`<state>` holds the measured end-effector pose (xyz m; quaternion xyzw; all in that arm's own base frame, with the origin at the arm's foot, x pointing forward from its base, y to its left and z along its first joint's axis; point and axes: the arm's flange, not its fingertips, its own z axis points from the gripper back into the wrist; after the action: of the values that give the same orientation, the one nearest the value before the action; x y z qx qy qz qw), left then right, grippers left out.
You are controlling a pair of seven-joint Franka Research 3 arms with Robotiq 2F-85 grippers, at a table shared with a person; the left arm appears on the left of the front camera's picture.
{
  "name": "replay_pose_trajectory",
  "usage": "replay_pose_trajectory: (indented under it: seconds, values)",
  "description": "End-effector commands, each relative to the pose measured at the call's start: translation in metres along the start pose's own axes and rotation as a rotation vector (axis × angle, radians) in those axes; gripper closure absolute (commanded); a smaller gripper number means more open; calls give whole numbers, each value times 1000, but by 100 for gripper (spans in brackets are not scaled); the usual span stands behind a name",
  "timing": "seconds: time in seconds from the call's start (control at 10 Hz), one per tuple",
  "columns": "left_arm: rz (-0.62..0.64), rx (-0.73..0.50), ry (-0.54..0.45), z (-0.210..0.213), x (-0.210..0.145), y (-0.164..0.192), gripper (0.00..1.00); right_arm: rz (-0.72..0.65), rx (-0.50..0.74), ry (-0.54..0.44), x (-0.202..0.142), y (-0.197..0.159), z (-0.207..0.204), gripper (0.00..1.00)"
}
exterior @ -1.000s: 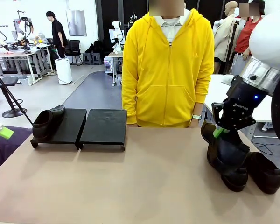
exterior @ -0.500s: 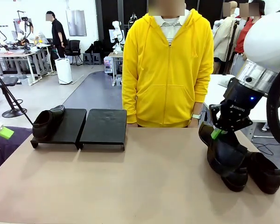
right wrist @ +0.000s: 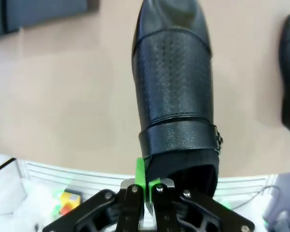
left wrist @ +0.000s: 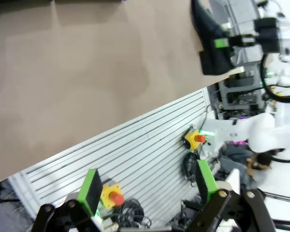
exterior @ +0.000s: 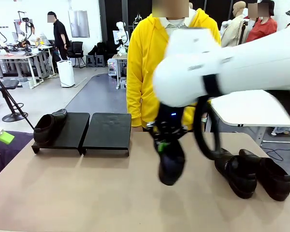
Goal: Organize the shoes by placing them on the stand.
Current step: Pick up one Shoe and place it in the middle of the table.
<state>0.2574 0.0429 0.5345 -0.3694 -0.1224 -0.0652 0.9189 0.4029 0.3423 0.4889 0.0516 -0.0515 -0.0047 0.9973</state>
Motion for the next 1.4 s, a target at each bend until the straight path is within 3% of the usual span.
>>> replay_pose_trajectory:
  seconds: [0.0, 0.2, 0.5, 1.2, 1.3]
  values:
    - [-13, -20, -3, 2, -1, 1, 0, 4, -11, 31, 50, 45, -18, 100]
    - [-13, -20, -3, 2, -1, 1, 0, -2, -36, 77, 59, 81, -45, 100]
    - [-13, -20, -3, 2, -1, 1, 0, 43, -50, 203, 58, 106, -85, 100]
    - [-13, -20, -3, 2, -1, 1, 0, 25, -67, 296, 60, 108, -126, 100]
    - [-13, -20, -3, 2, -1, 1, 0, 48, -32, 322, 60, 108, -127, 93]
